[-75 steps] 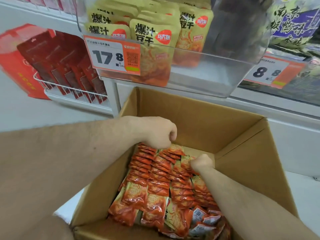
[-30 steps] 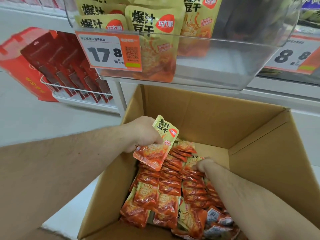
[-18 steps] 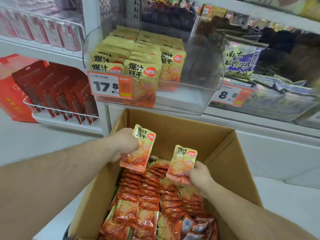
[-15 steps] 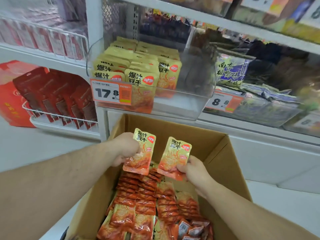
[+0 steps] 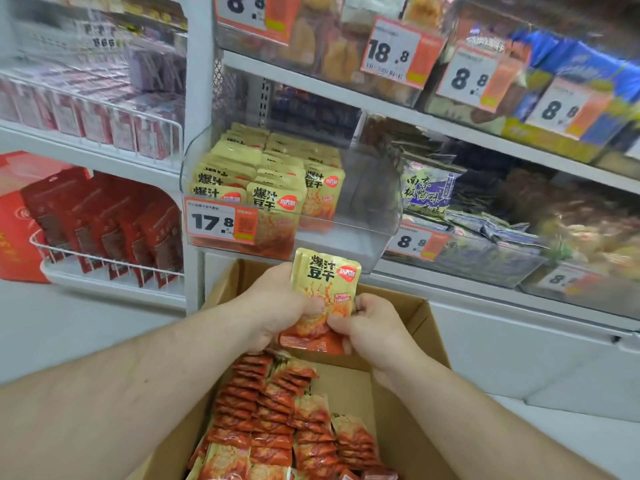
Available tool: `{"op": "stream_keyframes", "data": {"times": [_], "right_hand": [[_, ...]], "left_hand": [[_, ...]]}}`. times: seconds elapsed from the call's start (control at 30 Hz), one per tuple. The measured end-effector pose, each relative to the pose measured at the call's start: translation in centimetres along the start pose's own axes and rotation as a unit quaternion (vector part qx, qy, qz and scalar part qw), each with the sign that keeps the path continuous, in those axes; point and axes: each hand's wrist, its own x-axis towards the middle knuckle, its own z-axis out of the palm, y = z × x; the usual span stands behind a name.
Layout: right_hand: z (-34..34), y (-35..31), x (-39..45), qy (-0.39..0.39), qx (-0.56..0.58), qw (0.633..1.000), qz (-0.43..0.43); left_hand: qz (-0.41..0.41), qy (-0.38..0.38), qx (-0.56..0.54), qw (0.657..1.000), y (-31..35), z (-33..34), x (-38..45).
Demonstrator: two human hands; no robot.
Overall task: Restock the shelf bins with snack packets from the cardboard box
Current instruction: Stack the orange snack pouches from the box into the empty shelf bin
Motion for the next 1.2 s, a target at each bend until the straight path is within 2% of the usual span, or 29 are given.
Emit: {"op": "stream_keyframes", "data": {"times": [0.13,0.27,0.37,0.47,0.53,0.6,0.67,0.73,0.8,0.9,1.03,1.2], "right_hand": [[-0.8,-2.7,0.3,0.023,0.024,0.999,-0.029],[-2.3,-6.1,0.8,-0.045,0.001,0.997,-0.056],[-2.7,-7.6,1.1,-0.061,0.006,0.996,-0.059],[-2.7,-8.7,1.4,-0.063,0.005,0.996,-0.060],[-2.8,-9.8,2.1,-0.047,-0.007,0.995,-0.082],[-3.3,-11.4,3.4,0.016,-0.010,0.993,-0.116],[-3.9,-13.2,5.3,0.089,-0.001,0.986,-0.139],[-4.2,-14.4,8.0,0.141,-0.012,0.979,-0.149],[-3.9,-14.4,10.8,0.168,-0.051,0.975,-0.139],[-3.0,-13.3,14.7,0.165,-0.120,0.975,-0.088],[-1.4,-12.1,17.5,0.132,-0.113,0.985,-0.011],[-0.1,-11.8,19.4,0.107,-0.113,0.988,0.009]], "left_hand": [[0.043,-0.010,0.019,0.999,1.0,-0.5,0.1],[0.092,-0.054,0.049,0.993,2.4,-1.0,0.0],[0.133,-0.059,0.099,0.984,3.3,-0.9,0.3],[0.174,-0.034,0.137,0.974,4.0,-1.0,1.1],[0.218,0.029,0.180,0.959,4.6,-1.4,1.6],[0.268,0.132,0.263,0.917,4.8,-2.0,1.7],[0.319,0.191,0.405,0.835,4.7,-2.6,2.0],[0.311,0.185,0.534,0.764,4.0,-2.8,2.4],[0.259,0.156,0.604,0.738,3.5,-3.0,2.7],[0.217,0.131,0.633,0.732,2.9,-3.4,3.0],[0.201,0.123,0.628,0.742,2.6,-3.4,3.1],[0.195,0.110,0.630,0.744,2.2,-3.4,3.2]]}}
